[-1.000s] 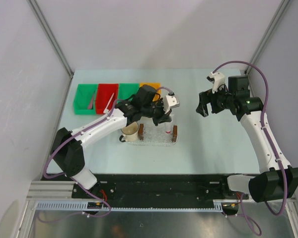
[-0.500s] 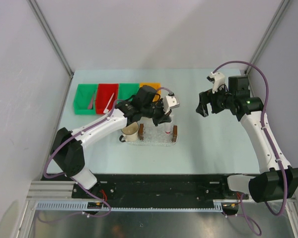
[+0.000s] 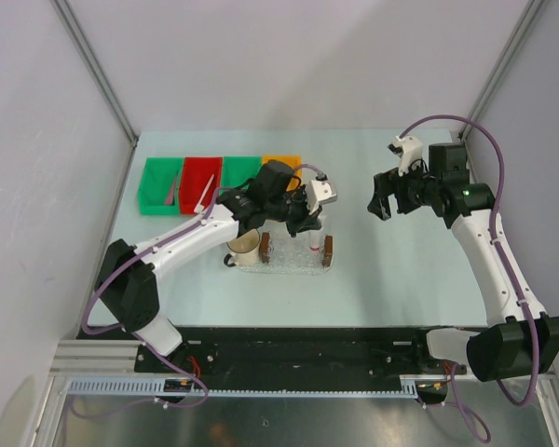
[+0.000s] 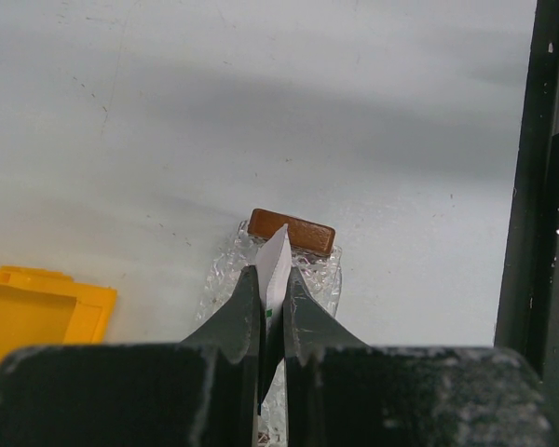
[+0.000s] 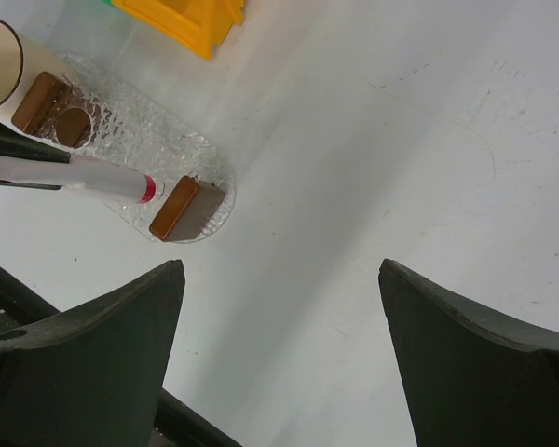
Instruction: Prepare toiletry sets of a toothbrush and toothpaste on the tray
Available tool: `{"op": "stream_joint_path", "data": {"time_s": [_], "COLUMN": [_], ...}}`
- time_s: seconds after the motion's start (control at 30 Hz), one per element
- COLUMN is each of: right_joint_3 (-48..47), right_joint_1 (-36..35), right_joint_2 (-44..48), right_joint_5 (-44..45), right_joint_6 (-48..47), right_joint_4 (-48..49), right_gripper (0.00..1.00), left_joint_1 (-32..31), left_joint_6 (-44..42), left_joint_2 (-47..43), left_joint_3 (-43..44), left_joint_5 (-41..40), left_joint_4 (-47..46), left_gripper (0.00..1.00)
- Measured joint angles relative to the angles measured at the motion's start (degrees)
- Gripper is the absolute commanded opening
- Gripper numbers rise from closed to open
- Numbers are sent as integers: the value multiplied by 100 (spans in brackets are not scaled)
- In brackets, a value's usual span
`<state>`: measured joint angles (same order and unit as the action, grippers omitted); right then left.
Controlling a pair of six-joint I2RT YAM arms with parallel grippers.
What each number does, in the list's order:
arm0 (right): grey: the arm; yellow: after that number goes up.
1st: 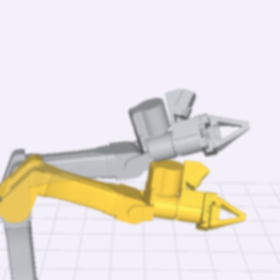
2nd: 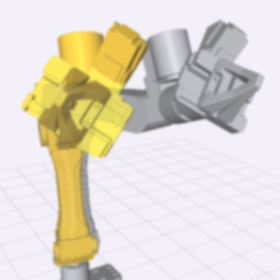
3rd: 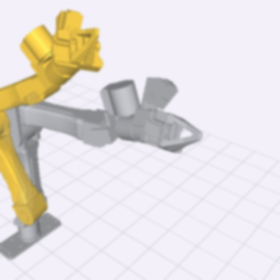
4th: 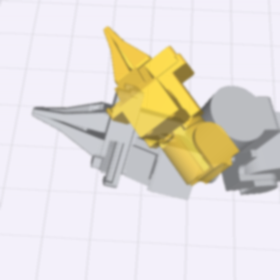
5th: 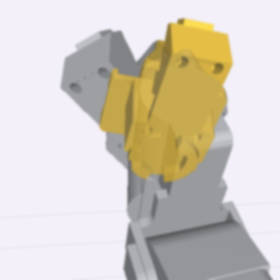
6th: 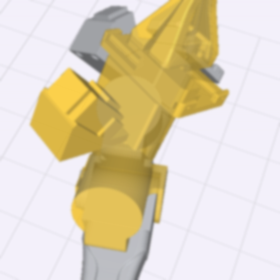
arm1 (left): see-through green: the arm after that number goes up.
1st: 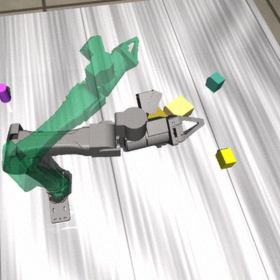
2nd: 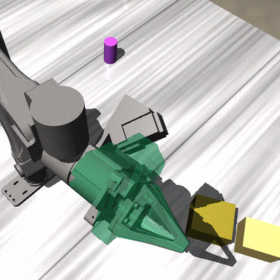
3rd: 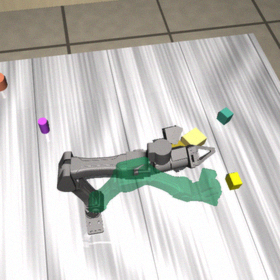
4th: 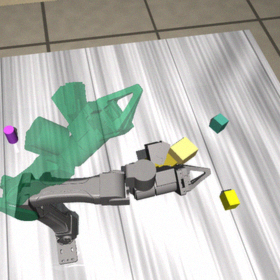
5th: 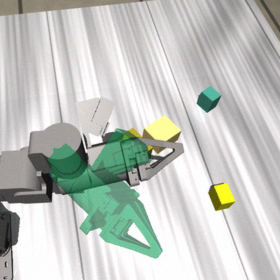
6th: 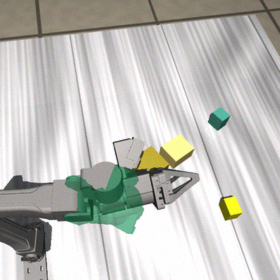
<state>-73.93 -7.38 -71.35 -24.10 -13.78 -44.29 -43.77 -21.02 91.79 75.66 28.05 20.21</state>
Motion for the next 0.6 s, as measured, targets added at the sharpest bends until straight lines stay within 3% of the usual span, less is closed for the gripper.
{"op": "stream_joint_path", "data": {"time_s": [0.6], "right_joint_3": [0], "right_joint_1": [26], "right_joint_2": [39], "right_joint_5": [-37], "right_joint_6": [0], "right_joint_4": [0], "right_gripper": [91], "left_joint_1": [0], "left_joint_6": [-2], "left_joint_2": [114], "left_joint_3": [-35], "left_joint_5": [0], "left_joint_4": [-48], "left_gripper": [0]}}
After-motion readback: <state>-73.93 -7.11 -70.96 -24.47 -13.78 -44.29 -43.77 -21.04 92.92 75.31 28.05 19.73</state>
